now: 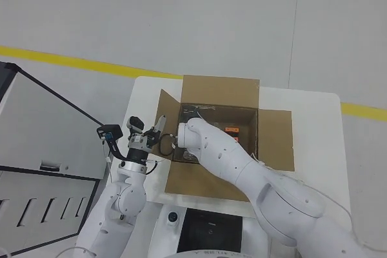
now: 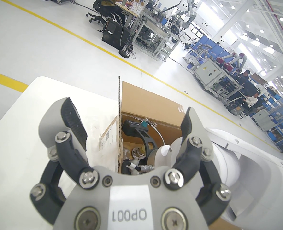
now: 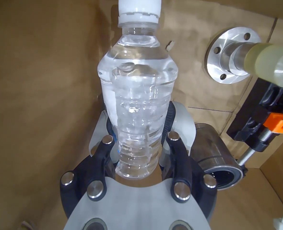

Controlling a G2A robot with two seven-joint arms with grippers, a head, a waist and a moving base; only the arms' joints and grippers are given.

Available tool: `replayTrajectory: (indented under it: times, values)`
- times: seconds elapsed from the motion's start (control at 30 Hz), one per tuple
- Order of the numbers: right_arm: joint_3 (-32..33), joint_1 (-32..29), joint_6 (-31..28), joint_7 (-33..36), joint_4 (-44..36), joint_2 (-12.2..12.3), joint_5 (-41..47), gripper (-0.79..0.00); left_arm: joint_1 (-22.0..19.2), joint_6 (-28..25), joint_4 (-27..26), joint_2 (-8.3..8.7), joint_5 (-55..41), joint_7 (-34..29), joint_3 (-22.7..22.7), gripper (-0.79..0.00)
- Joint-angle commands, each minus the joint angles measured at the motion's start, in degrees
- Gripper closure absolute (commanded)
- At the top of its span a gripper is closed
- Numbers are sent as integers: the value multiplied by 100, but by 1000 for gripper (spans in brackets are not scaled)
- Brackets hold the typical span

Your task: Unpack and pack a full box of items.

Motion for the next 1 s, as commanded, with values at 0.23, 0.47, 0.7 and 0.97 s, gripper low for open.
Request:
replayTrajectory:
  times: [0.23,0.47,0.7,0.97]
  values:
    - [-1,4,-3,3,4,-2,3,-68,0,0,0,0,0,0,0,-785]
    - [-1,4,-3,3,4,-2,3,-262,0,0,0,0,0,0,0,-785]
    - [-1,4,-3,3,4,-2,3,-262,0,0,0,0,0,0,0,-785]
    - [133,-129,-82,-171,-78,47,-105,-480,0,0,0,0,0,0,0,-785]
